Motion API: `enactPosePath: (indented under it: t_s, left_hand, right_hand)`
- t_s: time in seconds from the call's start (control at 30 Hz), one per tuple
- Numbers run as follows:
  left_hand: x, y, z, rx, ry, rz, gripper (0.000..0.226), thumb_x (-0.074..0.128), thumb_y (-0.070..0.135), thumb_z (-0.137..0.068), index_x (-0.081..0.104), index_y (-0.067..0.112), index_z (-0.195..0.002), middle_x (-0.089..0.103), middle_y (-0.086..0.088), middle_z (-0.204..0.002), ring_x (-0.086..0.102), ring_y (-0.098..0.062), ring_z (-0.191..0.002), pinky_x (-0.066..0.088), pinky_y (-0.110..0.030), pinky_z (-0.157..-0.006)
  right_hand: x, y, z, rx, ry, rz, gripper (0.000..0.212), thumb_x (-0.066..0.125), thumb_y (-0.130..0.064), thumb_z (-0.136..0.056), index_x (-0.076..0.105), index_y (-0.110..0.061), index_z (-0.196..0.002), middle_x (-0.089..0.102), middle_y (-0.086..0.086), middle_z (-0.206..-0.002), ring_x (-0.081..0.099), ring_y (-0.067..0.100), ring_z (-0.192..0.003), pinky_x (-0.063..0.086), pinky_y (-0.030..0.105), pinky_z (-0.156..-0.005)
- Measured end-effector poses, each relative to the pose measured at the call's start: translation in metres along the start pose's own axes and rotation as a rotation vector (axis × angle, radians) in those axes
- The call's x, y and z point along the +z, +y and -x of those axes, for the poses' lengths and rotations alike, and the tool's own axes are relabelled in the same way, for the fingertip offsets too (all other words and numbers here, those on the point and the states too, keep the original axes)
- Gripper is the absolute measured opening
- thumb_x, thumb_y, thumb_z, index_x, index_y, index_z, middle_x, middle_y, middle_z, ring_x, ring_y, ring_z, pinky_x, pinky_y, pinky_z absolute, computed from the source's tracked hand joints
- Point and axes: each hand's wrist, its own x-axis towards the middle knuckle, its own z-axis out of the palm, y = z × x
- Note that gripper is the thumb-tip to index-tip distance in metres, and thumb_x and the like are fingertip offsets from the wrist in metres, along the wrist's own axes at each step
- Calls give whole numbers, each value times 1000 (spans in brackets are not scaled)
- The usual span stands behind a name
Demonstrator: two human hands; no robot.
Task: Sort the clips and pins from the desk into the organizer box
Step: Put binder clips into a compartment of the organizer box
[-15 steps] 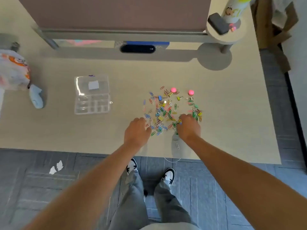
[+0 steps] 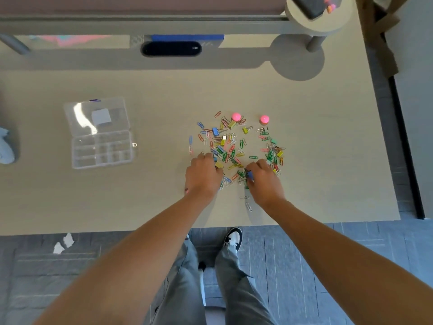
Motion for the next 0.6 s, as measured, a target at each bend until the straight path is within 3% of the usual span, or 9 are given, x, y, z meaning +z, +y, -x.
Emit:
enactPosePath:
  t_s: [0.23, 0.37, 0.5, 0.6]
  left_hand:
    - [12, 9, -11, 80, 45, -182, 25, 63, 34, -88, 61, 14, -102, 62, -4, -93, 58, -24, -87, 42, -34, -66]
    - [14, 16, -14, 106, 49, -218, 17, 61, 23, -89, 60, 11, -101, 61, -6, -91, 58, -24, -85, 41, -35, -66]
    - [18, 20, -13, 116, 96, -144, 17, 58, 20, -87, 60, 9, -100, 62, -8, -89, 57, -26, -81, 35, -33, -62]
    - [19, 18, -10, 78, 151, 21, 22, 54, 19, -90, 66, 9, -106, 63, -8, -93, 60, -27, -84, 46, -36, -64]
  right_hand:
    - [6, 11, 2, -44, 50, -38, 25, 65, -9, -91, 63, -8, -116, 53, 10, -110, 58, 29, -93, 58, 39, -70]
    - [4, 13, 3, -44, 72, -99, 17, 66, -8, -88, 65, -6, -105, 52, 10, -107, 54, 25, -90, 52, 32, -72]
    - [1, 13, 5, -18, 118, -199, 17, 67, -8, -86, 66, -6, -103, 55, 8, -103, 50, 21, -87, 43, 29, -73]
    - [-1, 14, 7, 82, 137, -304, 21, 65, -11, -88, 68, -8, -108, 60, 5, -102, 56, 21, -87, 50, 33, -75]
